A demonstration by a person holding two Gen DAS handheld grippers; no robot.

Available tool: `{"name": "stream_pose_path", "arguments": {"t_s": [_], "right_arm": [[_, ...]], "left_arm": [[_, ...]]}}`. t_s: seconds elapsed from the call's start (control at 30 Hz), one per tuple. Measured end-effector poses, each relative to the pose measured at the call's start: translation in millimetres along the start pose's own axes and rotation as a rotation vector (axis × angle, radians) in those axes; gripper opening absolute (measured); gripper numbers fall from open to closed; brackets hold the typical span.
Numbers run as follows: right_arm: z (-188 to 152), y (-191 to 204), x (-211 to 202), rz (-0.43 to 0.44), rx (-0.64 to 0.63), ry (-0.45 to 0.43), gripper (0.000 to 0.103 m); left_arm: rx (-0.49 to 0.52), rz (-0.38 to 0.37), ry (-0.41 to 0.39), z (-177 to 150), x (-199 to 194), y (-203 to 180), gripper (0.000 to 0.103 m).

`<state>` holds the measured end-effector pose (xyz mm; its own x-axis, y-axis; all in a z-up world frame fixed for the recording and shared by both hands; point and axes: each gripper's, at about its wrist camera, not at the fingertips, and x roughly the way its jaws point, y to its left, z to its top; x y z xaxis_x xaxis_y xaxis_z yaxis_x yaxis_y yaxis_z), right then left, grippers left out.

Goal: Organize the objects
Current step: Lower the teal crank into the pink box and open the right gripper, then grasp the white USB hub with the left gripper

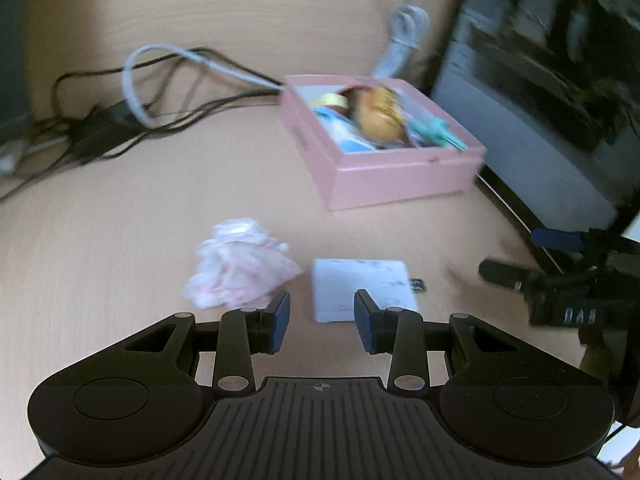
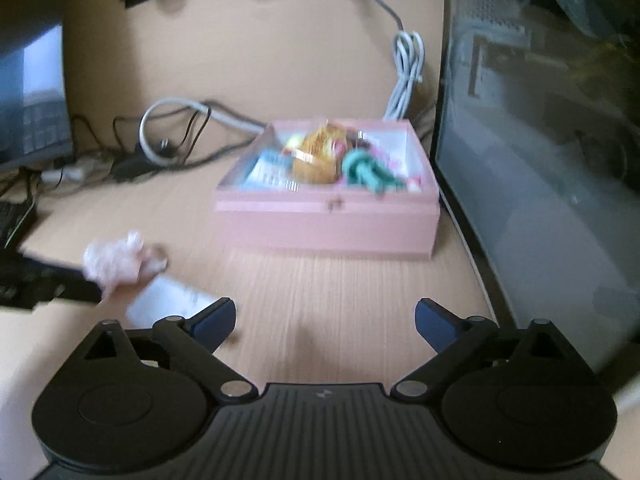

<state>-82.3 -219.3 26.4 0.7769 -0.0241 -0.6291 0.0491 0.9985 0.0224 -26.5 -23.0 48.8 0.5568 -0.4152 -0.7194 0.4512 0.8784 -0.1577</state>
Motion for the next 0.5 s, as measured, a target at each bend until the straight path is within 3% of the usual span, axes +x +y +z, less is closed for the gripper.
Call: {"name": "stream_pose_path", "arguments": {"t_s": [0.23, 0.5], "right_arm": [[-28, 7, -11, 0.019, -0.027, 0.017, 0.1], [-46, 1, 1, -0.009, -0.032, 0.058, 0.101]], "left_arm": [[0.055, -0.024, -0.015, 11, 6, -23, 0.039], [0.12, -0.009, 0.036, 15, 24, -42, 0.039]]}}
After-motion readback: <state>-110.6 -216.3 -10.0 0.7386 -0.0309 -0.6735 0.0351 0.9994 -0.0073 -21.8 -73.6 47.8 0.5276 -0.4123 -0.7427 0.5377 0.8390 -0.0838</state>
